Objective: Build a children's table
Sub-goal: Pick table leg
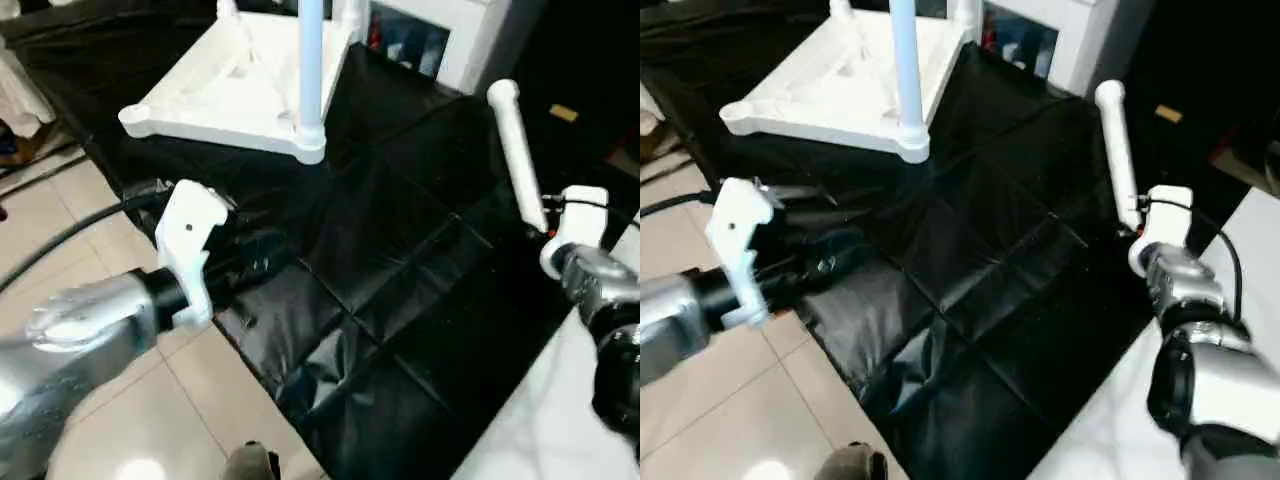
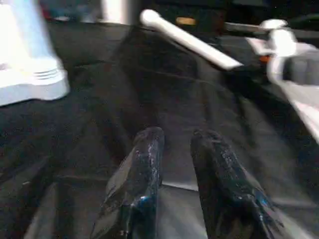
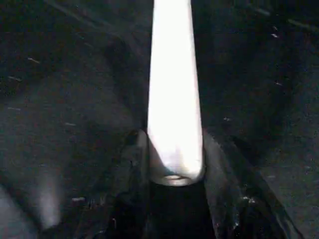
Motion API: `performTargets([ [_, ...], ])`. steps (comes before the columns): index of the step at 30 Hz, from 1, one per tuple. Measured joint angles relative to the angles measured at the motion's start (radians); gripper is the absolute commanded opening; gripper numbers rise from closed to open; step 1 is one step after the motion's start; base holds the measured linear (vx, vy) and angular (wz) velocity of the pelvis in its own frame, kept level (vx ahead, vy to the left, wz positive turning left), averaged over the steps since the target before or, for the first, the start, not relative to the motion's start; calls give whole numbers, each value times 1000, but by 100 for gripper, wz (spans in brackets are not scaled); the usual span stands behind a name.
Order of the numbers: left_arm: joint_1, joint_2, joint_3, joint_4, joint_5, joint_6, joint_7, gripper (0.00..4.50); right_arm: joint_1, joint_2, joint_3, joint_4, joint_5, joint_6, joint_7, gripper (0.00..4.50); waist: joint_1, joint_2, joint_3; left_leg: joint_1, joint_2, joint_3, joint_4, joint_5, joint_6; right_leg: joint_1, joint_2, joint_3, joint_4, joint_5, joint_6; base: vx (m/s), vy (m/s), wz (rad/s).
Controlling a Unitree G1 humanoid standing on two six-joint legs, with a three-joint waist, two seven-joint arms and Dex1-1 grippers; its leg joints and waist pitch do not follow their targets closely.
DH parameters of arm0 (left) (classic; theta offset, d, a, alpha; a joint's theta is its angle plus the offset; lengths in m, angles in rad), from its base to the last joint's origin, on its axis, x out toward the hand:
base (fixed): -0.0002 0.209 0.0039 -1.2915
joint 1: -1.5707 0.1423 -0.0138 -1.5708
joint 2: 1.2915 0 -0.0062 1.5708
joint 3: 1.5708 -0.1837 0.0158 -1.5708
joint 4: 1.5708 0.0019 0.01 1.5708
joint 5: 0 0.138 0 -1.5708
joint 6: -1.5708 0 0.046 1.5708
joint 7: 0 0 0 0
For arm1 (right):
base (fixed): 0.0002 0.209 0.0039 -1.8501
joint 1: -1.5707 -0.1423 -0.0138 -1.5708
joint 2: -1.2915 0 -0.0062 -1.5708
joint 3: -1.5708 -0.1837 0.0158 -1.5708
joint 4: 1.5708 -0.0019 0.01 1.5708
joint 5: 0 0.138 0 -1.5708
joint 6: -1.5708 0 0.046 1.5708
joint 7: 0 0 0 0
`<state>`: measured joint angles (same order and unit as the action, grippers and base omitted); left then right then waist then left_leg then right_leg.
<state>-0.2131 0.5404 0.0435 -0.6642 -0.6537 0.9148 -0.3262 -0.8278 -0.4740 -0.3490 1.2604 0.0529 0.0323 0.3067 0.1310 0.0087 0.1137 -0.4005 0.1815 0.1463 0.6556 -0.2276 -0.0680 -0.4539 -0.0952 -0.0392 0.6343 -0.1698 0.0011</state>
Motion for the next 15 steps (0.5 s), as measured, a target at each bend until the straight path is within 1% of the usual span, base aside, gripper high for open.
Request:
performTargets([
  [3, 0, -28, -16, 62, 57, -56, 30, 122, 48, 32, 1, -85, 29, -14, 29, 118, -17, -1, -2, 0, 1, 5, 5, 2, 0, 0, -3, 0, 7, 0, 0, 0, 0, 0],
  [5, -4, -52, -27, 105, 101, -107, 49, 122, 115, 57, 0, -202, 49, -21, 24, 117, -21, -2, -5, 1, 2, 10, 5, 6, 1, 1, -6, 1, 10, 0, 0, 0, 0, 0],
  [8, -5, -73, -33, 146, 142, -146, 72, 122, 178, 91, 3, -321, 70, -21, 16, 117, -30, -3, -6, 2, 3, 15, 5, 9, 1, 1, -9, 1, 12, 1, 1, 0, 0, 0],
  [9, -7, -82, -42, 155, 156, -156, 81, 122, 214, 101, 3, -387, 72, -12, 11, 117, -30, -3, -7, 1, 5, 16, 5, 10, 0, 2, -9, 0, 12, 1, 0, 0, 0, 0],
  [10, -11, -104, -51, 171, 176, -170, 100, 122, 285, 121, 3, -504, 76, 3, 0, 117, -28, -4, -11, 1, 8, 20, 4, 11, -1, 3, -9, 0, 12, 1, 1, 0, 0, 0],
  [11, -12, -122, -55, 194, 197, -180, 122, 122, 347, 148, 8, -591, 82, 20, -4, 117, -31, -4, -15, 1, 10, 23, 4, 12, 0, 3, -9, 0, 12, 0, 1, 0, 0, 0],
  [13, -13, -138, -61, 218, 217, -191, 147, 122, 413, 179, 19, -682, 95, 60, -16, 117, -42, -2, -19, 1, 10, 24, 4, 12, -2, 3, -9, 1, 11, 2, 3, 0, 0, 0],
  [15, -8, -159, -63, 222, 237, -217, 168, 122, 497, 198, 19, -803, 105, 104, -40, 117, -44, -4, -24, 1, 10, 24, 3, 13, -2, 3, -9, 1, 11, 2, 4, 0, 0, 0],
])
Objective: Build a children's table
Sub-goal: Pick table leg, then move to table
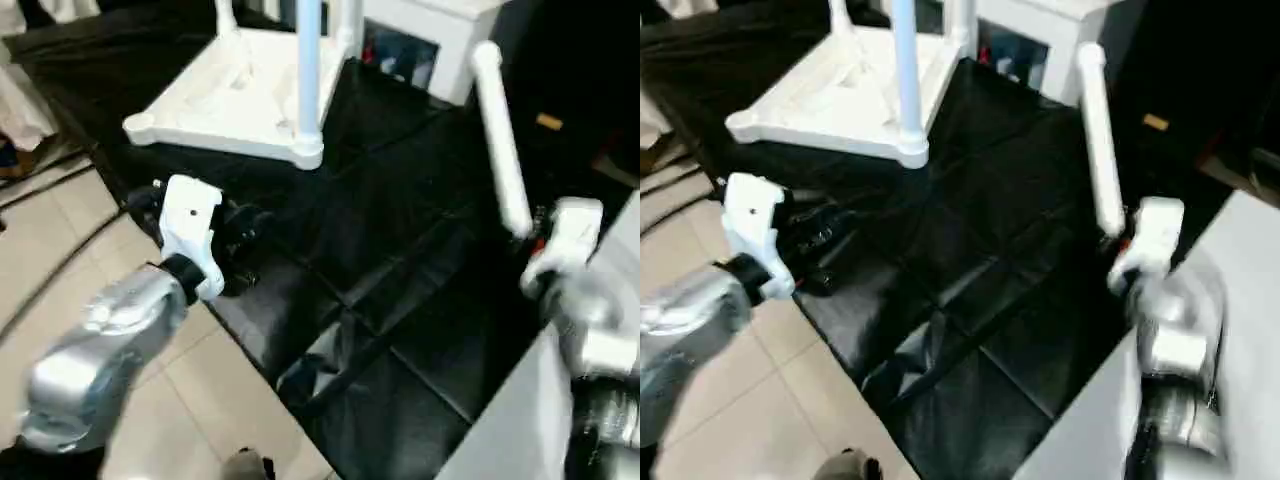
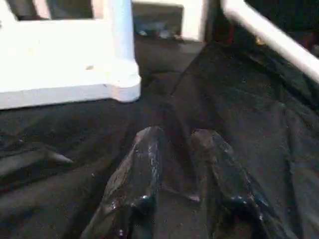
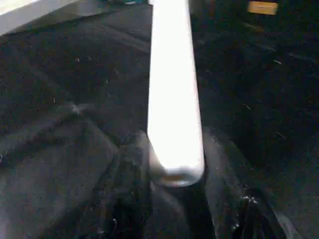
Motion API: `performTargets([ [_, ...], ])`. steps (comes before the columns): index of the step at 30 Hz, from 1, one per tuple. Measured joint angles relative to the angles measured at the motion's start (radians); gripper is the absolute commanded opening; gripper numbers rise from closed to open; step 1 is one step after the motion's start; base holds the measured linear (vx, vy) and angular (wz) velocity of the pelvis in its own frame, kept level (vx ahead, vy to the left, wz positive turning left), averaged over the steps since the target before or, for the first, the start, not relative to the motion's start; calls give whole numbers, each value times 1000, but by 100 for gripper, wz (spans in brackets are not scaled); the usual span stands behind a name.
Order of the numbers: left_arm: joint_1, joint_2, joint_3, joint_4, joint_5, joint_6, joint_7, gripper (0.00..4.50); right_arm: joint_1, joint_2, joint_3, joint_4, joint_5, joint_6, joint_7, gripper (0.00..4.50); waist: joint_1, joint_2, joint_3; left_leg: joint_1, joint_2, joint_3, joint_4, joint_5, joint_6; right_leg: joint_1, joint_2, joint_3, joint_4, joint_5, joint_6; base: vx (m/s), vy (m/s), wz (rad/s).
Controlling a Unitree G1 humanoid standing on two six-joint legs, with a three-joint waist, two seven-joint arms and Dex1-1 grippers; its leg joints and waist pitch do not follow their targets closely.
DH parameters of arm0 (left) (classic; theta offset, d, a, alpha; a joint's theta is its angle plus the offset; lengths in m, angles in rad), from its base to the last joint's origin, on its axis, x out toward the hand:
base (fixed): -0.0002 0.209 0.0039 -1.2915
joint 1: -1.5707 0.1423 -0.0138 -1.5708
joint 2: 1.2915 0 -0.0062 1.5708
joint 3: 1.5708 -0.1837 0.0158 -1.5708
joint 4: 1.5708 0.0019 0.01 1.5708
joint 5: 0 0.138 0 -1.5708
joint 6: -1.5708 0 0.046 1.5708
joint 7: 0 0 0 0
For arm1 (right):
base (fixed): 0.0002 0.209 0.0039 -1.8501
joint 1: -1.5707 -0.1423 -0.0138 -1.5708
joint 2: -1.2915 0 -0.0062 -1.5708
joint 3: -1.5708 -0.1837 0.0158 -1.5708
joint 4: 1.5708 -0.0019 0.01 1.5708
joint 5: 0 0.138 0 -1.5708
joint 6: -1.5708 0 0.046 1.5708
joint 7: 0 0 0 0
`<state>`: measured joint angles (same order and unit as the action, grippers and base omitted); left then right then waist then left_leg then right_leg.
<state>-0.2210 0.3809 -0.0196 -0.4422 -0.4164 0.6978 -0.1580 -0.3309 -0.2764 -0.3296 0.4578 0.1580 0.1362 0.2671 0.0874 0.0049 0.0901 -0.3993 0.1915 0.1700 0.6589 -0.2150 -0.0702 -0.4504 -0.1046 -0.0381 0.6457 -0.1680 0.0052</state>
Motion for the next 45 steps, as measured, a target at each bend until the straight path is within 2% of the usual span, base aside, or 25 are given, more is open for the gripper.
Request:
performTargets([
  [12, 33, -67, -22, 113, 141, -140, 79, 122, 229, 163, 53, -480, 48, 202, -136, 117, -38, -11, -16, -5, -6, 2, -9, 7, 7, 4, -5, 6, -15, 5, 27, 0, 0, 0],
  [14, 25, -71, -23, 127, 158, -148, 85, 122, 233, 163, 60, -504, 45, 239, -153, 117, -16, -16, -19, 6, -18, 12, 2, 0, 24, 2, 2, 54, -19, 11, 43, -13, 75, -15],
  [17, 24, -77, -26, 132, 168, -161, 85, 122, 242, 166, 64, -531, 45, 269, -164, 117, 15, -12, -22, 13, -60, -11, 39, -46, 51, 11, 40, 174, -34, 14, 86, -21, 160, -35],
  [19, 25, -71, -15, 134, 179, -170, 86, 122, 239, 182, 79, -537, 46, 286, -173, 117, 0, -12, -28, 28, -78, 22, 34, -56, 74, 10, 53, 219, -55, -5, 84, -57, 219, -37],
  [20, 25, -68, -5, 136, 185, -171, 87, 122, 237, 188, 97, -544, 46, 293, -173, 117, -8, -18, -28, 30, -71, 49, 31, -57, 89, -8, 34, 178, -27, -50, 49, -96, 215, -47],
  [21, 25, -65, 5, 140, 190, -172, 88, 122, 236, 194, 116, -552, 46, 299, -170, 117, -15, -22, -27, 32, -65, 77, 31, -61, 99, -26, 14, 95, 22, -99, 13, -96, 215, -47],
  [22, 25, -63, 13, 148, 196, -172, 89, 122, 236, 196, 128, -557, 47, 303, -169, 117, -28, -27, -26, 42, -58, 109, 28, -66, 109, -29, 8, 2, 81, -128, -20, -73, 218, -59],
  [23, 25, -64, 13, 151, 196, -172, 90, 122, 236, 195, 126, -557, 46, 310, -172, 117, -33, -36, -24, 55, -53, 146, 21, -69, 114, -14, 6, -52, 108, -136, -38, -57, 166, -53],
  [24, 24, -66, 13, 151, 196, -173, 90, 122, 236, 194, 120, -557, 46, 312, -175, 117, -35, -47, -23, 67, -54, 182, 13, -70, 116, 6, 8, -81, 109, -143, -49, -57, 166, -53],
  [25, 24, -74, 13, 149, 197, -176, 90, 122, 236, 184, 113, -565, 46, 318, -181, 117, -32, -77, -31, 73, -61, 221, 12, -76, 109, 21, 18, -60, 97, -126, -54, -26, 134, -47],
  [26, 23, -82, 4, 149, 196, -176, 89, 122, 242, 176, 100, -566, 45, 321, -184, 117, -14, -75, -29, 64, -76, 183, 47, -106, 69, 22, 19, -30, 87, -112, -43, 33, 158, -76],
  [28, 46, -87, 17, 142, 197, -176, 96, 122, 242, 174, 84, -562, 44, 333, -198, 117, 14, -68, -29, 50, -126, -35, 151, -125, 47, 28, 32, 27, 69, -82, -22, 36, 177, -83],
  [30, 49, -87, 37, 127, 197, -176, 104, 122, 243, 172, 84, -563, 44, 335, -201, 117, 9, -69, -32, 49, -120, -105, 137, -119, 35, 35, 49, 89, 44, -57, 1, -23, 218, -55],
  [32, 59, -85, 64, 104, 198, -176, 113, 122, 240, 169, 84, -563, 44, 335, -201, 117, 3, -63, -35, 52, -91, -125, 54, -113, 28, 38, 80, 161, 9, -34, 38, -64, 302, -41],
  [33, 70, -77, 81, 92, 199, -175, 119, 122, 232, 171, 89, -559, 45, 337, -200, 117, -2, -46, -38, 65, -85, -118, 30, -80, -11, 40, 93, 188, -5, -28, 49, -68, 343, -43],
  [34, 92, -66, 111, 84, 203, -175, 125, 122, 228, 179, 105, -555, 45, 340, -197, 117, -24, -60, -31, 70, -91, -89, 22, -81, 19, 31, 82, 195, -15, -47, 41, -123, 340, -53],
  [36, 104, -57, 144, 91, 209, -166, 134, 122, 221, 187, 132, -549, 46, 344, -189, 117, -39, -65, -33, 64, -85, -40, 13, -78, 51, -6, 29, 64, 87, -129, -28, -120, 306, -58],
  [37, 109, -61, 148, 87, 213, -163, 140, 122, 216, 187, 139, -542, 46, 345, -184, 117, -46, -66, -36, 70, -82, -12, 4, -77, 68, 2, 18, -21, 118, -136, -41, -60, 315, -49],
  [38, 110, -64, 151, 76, 215, -163, 143, 122, 207, 187, 140, -541, 46, 345, -182, 117, -49, -78, -40, 73, -81, 22, -6, -74, 77, 13, 15, -66, 121, -138, -45, -48, 267, -59],
  [40, 118, -73, 159, 54, 216, -160, 154, 122, 188, 187, 142, -538, 46, 345, -179, 117, -55, -117, -53, 76, -101, 102, -26, -70, 93, 55, 11, -102, 72, -138, -46, -39, 249, -66],
  [41, 121, -88, 162, 47, 216, -159, 162, 122, 181, 178, 140, -534, 45, 344, -179, 117, -40, -134, -58, 65, -111, 110, -10, -72, 77, 60, 11, -72, 62, -132, -44, -27, 206, -70],
  [42, 126, -104, 149, 43, 215, -157, 165, 122, 186, 170, 131, -525, 45, 344, -181, 117, -26, -127, -58, 48, -115, 59, 45, -103, 17, 55, 15, -52, 58, -122, -41, -27, 206, -70],
  [43, 151, -119, 149, 29, 215, -156, 174, 122, 187, 170, 121, -508, 44, 345, -184, 117, -12, -125, -57, 25, -123, -40, 147, -116, -1, 57, 19, -18, 53, -111, -27, -22, 211, -81],
  [44, 170, -120, 160, 22, 216, -155, 187, 122, 187, 170, 119, -495, 44, 346, -185, 117, -7, -127, -56, 24, -118, -87, 160, -115, -9, 63, 19, 4, 43, -102, -15, -38, 246, -80],
  [45, 183, -123, 179, 12, 217, -153, 200, 122, 187, 169, 120, -491, 44, 346, -184, 117, -5, -125, -55, 31, -99, -112, 123, -107, -23, 68, 22, 23, 30, -90, -6, -38, 246, -80],
])
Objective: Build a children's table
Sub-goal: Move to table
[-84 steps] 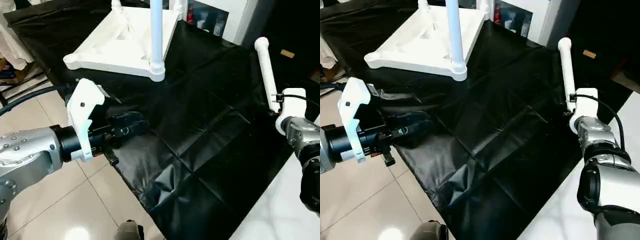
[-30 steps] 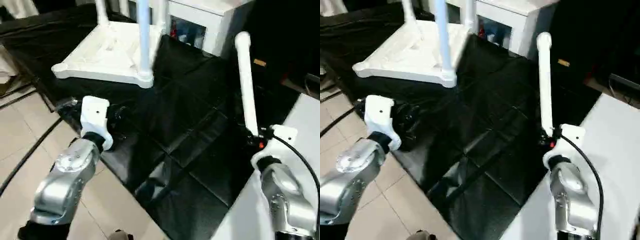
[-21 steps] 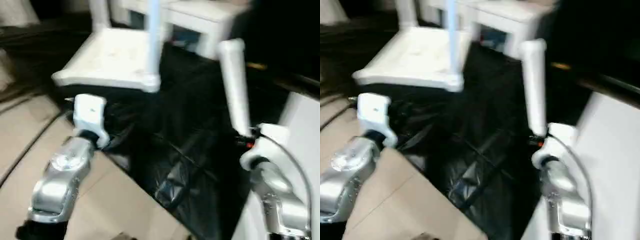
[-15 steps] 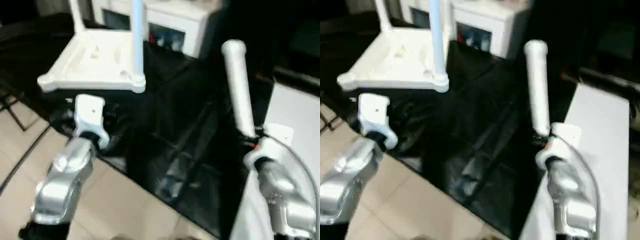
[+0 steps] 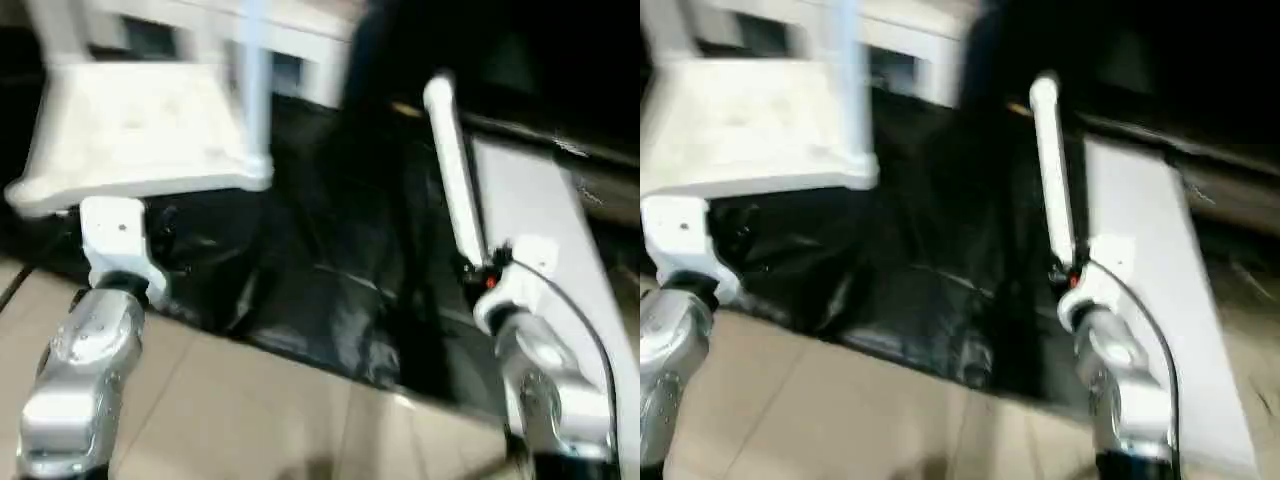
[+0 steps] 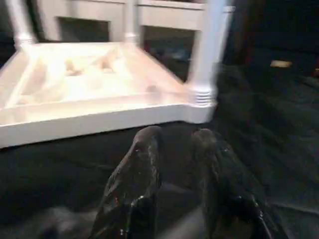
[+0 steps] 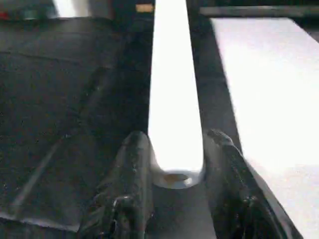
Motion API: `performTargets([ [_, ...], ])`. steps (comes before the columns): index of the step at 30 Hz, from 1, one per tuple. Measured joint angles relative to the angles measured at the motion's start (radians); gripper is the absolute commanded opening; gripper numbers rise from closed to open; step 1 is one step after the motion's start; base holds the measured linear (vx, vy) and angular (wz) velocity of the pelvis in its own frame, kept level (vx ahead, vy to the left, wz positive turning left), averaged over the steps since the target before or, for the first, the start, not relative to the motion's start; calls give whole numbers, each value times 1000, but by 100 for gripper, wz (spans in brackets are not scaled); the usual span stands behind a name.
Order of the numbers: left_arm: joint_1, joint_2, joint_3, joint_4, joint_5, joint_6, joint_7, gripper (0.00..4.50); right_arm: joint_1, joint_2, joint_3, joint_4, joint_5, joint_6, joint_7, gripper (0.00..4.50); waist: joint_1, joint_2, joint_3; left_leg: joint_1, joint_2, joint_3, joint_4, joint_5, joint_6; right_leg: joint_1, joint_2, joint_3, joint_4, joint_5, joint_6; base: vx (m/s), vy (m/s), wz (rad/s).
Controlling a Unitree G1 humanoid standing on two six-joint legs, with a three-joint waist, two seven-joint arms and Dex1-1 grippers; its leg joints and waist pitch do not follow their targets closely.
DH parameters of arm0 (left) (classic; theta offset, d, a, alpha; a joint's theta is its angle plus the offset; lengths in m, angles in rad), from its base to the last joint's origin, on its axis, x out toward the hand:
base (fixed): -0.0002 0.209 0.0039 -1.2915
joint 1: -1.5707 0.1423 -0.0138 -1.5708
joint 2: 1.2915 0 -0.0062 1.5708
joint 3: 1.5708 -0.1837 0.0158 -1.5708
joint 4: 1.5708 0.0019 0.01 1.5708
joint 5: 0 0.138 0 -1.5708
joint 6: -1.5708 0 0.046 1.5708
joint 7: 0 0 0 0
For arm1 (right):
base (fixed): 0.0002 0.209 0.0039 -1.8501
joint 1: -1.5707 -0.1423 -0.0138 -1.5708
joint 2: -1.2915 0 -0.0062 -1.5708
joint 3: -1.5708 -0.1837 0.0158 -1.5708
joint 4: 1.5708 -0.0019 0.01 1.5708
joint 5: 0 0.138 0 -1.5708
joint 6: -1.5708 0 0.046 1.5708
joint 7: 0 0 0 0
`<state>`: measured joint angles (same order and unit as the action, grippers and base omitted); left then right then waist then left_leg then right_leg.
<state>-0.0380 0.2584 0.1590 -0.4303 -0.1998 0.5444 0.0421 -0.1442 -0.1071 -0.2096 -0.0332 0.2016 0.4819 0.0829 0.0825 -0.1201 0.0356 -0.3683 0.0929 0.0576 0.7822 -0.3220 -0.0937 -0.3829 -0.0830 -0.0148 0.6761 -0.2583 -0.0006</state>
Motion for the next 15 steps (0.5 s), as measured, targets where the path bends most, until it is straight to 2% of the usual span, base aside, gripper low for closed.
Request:
performTargets([
  [1, 10, -14, 32, -26, 1, 3, 24, 122, -5, -3, 1, 1, 0, -1, 1, 117, -1, 13, 1, 13, 43, -13, -103, 13, -22, 0, 16, 12, -15, 15, 14, -60, 250, -56],
  [2, 15, -13, 56, -41, 2, 1, 32, 122, -15, 2, 3, 12, 0, -3, 2, 117, -2, 25, 4, 16, 74, 6, -123, 57, -18, -2, 34, 26, -14, 21, 20, -25, 250, -27],
  [3, 29, -9, 76, -44, 2, -2, 32, 122, -13, 12, 11, 24, 0, -3, 3, 117, -21, 28, 8, 13, 62, 5, -124, 57, 1, -2, 26, 27, -22, 19, 4, -25, 250, -27],
  [4, 40, -6, 96, -44, 1, -3, 32, 122, -16, 16, 29, 30, 1, -3, 9, 117, -34, 21, 6, 9, 60, 5, -124, 58, 14, -2, 25, 12, -26, 1, -29, -10, 246, 0],
  [6, 49, -1, 112, -44, 1, -6, 31, 122, -36, 16, 48, 39, 0, -3, 17, 117, -35, 18, 6, -2, 54, 5, -124, 62, 24, 14, 26, -19, -34, 1, -33, -30, 205, 8],
  [7, 52, -3, 111, -45, -1, -9, 28, 122, -57, 16, 54, 46, 0, -3, 20, 117, -34, 13, 4, -11, 45, 10, -124, 69, 30, 21, 24, -25, -48, 14, -16, -41, 143, 5],
  [8, 52, -4, 106, -49, -3, -9, 24, 122, -63, 16, 57, 47, 0, -5, 23, 117, -30, 13, 4, -16, 42, 14, -125, 75, 31, 23, 17, -24, -56, 25, 1, -51, 87, 3],
  [10, 56, -13, 102, -74, -11, -9, 16, 122, -64, 16, 59, 56, 0, -6, 26, 117, -22, 10, 5, -19, 43, 19, -131, 81, 33, 27, 13, -25, -68, 36, 24, -26, 43, 1],
  [11, 60, -17, 100, -81, -16, -9, 14, 122, -64, 16, 59, 61, 0, -6, 26, 117, -21, 7, 6, -13, 44, 26, -137, 80, 36, 29, 9, -26, -68, 33, 28, 0, 0, 0],
  [13, 67, -22, 97, -89, -22, -9, 11, 122, -63, 16, 58, 77, 0, -6, 26, 117, -22, 7, 14, 10, 50, 43, -152, 80, 36, 40, 5, -27, -73, 23, 38, 0, 0, 0],
  [14, 68, -25, 96, -90, -22, -9, 9, 122, -63, 16, 58, 80, 0, -6, 26, 117, -22, 12, 19, 25, 56, 47, -162, 79, 36, 53, 5, -35, -84, 18, 39, -20, -54, -1],
  [15, 67, -25, 94, -91, -22, -9, 9, 122, -64, 16, 58, 80, 1, -6, 27, 117, -22, 17, 22, 34, 63, 51, -169, 79, 36, 62, 5, -45, -94, 12, 36, 0, 0, 0],
])
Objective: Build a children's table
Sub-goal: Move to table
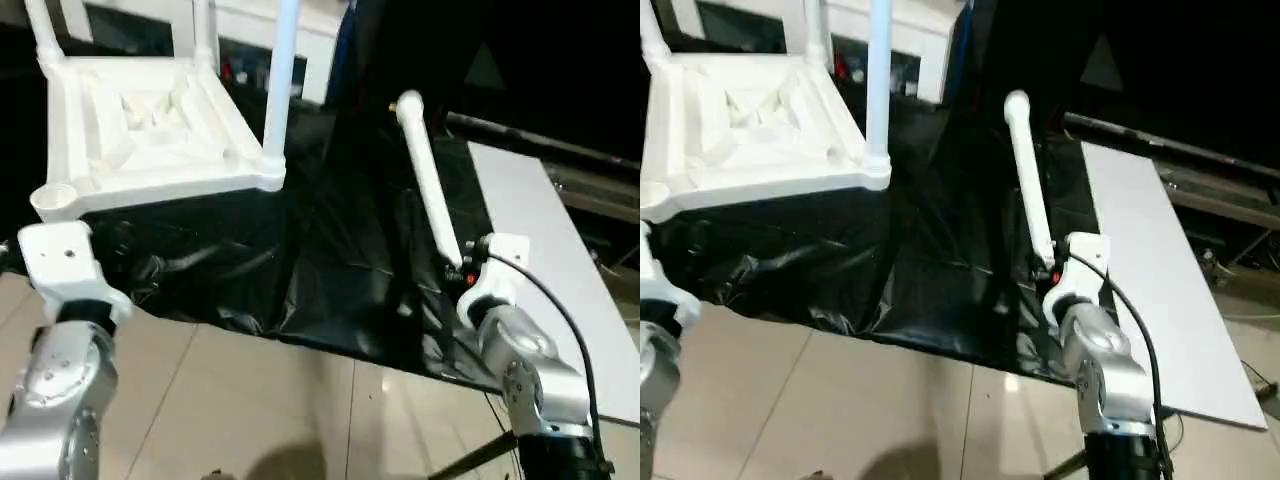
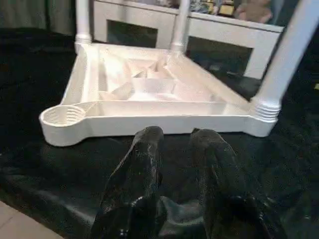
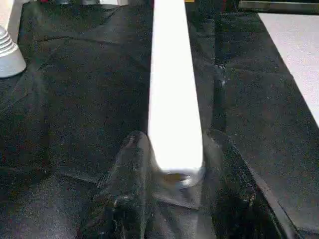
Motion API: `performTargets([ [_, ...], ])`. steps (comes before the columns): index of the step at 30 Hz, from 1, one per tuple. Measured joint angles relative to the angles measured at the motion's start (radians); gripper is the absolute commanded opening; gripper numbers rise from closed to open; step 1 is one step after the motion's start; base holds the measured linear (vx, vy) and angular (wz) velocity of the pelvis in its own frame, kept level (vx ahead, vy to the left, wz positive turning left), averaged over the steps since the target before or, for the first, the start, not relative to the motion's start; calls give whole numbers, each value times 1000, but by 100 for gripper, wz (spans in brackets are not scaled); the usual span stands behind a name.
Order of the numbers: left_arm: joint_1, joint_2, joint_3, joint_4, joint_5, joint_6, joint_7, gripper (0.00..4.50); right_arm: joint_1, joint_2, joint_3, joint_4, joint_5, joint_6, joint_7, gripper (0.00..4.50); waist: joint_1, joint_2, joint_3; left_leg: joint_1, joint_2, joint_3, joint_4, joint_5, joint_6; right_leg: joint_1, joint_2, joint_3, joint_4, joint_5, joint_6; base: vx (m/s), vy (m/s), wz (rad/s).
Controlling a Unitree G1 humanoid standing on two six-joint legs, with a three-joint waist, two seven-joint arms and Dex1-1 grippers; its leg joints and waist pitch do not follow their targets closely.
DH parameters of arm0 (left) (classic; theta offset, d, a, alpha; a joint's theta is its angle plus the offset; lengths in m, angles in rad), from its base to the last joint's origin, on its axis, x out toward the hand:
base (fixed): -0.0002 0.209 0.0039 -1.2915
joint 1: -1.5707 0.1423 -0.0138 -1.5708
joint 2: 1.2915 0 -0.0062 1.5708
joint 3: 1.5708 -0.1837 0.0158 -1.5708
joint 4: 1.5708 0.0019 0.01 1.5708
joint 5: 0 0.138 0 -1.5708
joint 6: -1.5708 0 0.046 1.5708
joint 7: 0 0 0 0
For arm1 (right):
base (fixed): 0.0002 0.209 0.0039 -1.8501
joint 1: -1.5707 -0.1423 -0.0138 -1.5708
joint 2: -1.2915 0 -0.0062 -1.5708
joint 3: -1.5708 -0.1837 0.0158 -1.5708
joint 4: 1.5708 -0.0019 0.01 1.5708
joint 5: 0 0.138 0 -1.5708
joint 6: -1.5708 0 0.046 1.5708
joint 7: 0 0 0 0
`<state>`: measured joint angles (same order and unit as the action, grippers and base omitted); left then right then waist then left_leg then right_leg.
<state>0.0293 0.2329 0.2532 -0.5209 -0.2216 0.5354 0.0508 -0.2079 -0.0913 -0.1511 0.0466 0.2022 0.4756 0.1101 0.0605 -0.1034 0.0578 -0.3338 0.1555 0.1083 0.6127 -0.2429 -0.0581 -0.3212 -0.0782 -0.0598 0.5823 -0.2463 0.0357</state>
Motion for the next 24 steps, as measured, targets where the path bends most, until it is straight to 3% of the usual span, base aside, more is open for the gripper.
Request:
performTargets([
  [2, 0, 0, -4, -2, 0, 0, -1, 122, -1, 0, 0, 1, 1, -4, 4, 117, -5, 11, 6, 22, 18, 3, -16, 0, -1, 29, -1, -31, -26, -16, -5, 0, 0, 0],
  [3, -4, 1, -4, -2, 0, 0, -3, 122, -1, 0, 0, 1, 1, -5, 4, 117, -7, 17, 9, 24, 21, 4, -17, -5, -8, 34, -1, -37, -30, -17, -6, 0, 0, 0],
  [4, -6, 0, -4, -2, 0, 0, -4, 122, -1, 0, 0, 1, 1, -6, 5, 117, -13, 14, 9, 31, 23, 4, -19, -5, -8, 39, -1, -38, -30, -17, -6, 61, -13, -14],
  [5, -6, 0, -5, -2, -1, 0, -5, 122, 0, 0, 0, 2, 1, -6, 5, 117, -16, 15, 9, 36, 23, 6, -21, -5, -9, 43, -1, -37, -29, -17, -6, 94, -24, -16],
  [10, -37, 10, -6, 5, -1, 0, -19, 122, 0, 0, -8, 2, 1, -12, 2, 117, -7, 11, -1, 40, 22, 21, -30, -8, -13, 48, -1, -29, -30, -12, -12, 105, -13, -1],
  [12, -38, 13, -4, 11, 0, 0, -21, 122, 0, 1, -6, 6, 1, -12, 3, 117, -2, 9, -4, 52, 16, 20, -38, -15, -8, 49, 0, -19, -27, -9, -17, 149, -16, 4],
  [16, -52, 14, -6, 33, 0, 0, -25, 122, -2, 1, 2, 6, 1, -20, 4, 117, 9, 6, -9, 59, 1, 5, -40, -43, 5, 54, 10, -3, -4, -57, -2, 245, -20, 15],
  [18, -67, 14, -7, 48, 1, 0, -25, 122, -1, 1, 3, 6, 1, -20, 4, 117, 18, 4, -10, 62, -8, -5, -20, -68, 37, 66, 21, 28, 15, -92, 4, 202, -23, 18],
  [19, -72, 13, -11, 48, 1, 0, -26, 122, 1, 1, 2, 6, 0, -20, 4, 117, 25, 4, -10, 57, -10, -9, -7, -78, 55, 78, 27, 42, 16, -104, 8, 192, 6, 19],
  [20, -80, 11, -26, 49, 0, -1, -29, 122, 10, -1, -5, 7, 0, -20, 2, 117, 34, 10, -11, 45, -9, -16, 24, -91, 85, 105, 52, 81, 2, -117, 10, 186, 52, 35],
  [21, -90, 10, -35, 54, 0, -5, -34, 122, 14, -3, -15, 7, -3, -21, -1, 117, 47, 17, -11, 42, -4, -19, 33, -101, 79, 125, 70, 101, -3, -125, 14, 186, 52, 35],
  [22, -91, 14, -29, 62, 2, -12, -37, 122, 3, 0, -16, 9, -5, -24, -5, 117, 51, 25, -15, 67, 10, -42, 17, -121, 20, 83, 72, 86, 52, -131, 26, 236, -53, 1],
  [23, -78, 27, 8, 85, 9, -18, -36, 122, -26, 26, 15, 12, -2, -29, -1, 117, 41, 17, -20, 82, -9, -77, 11, -129, -11, -10, 41, 36, 203, -127, 59, 139, -183, -41],
  [24, -83, 34, 14, 113, 12, -18, -36, 122, -22, 40, 44, 7, -1, -35, 7, 117, 32, 11, -25, 99, -20, -91, 3, -136, 0, -63, 27, 14, 243, -129, 62, 139, -183, -41],
])
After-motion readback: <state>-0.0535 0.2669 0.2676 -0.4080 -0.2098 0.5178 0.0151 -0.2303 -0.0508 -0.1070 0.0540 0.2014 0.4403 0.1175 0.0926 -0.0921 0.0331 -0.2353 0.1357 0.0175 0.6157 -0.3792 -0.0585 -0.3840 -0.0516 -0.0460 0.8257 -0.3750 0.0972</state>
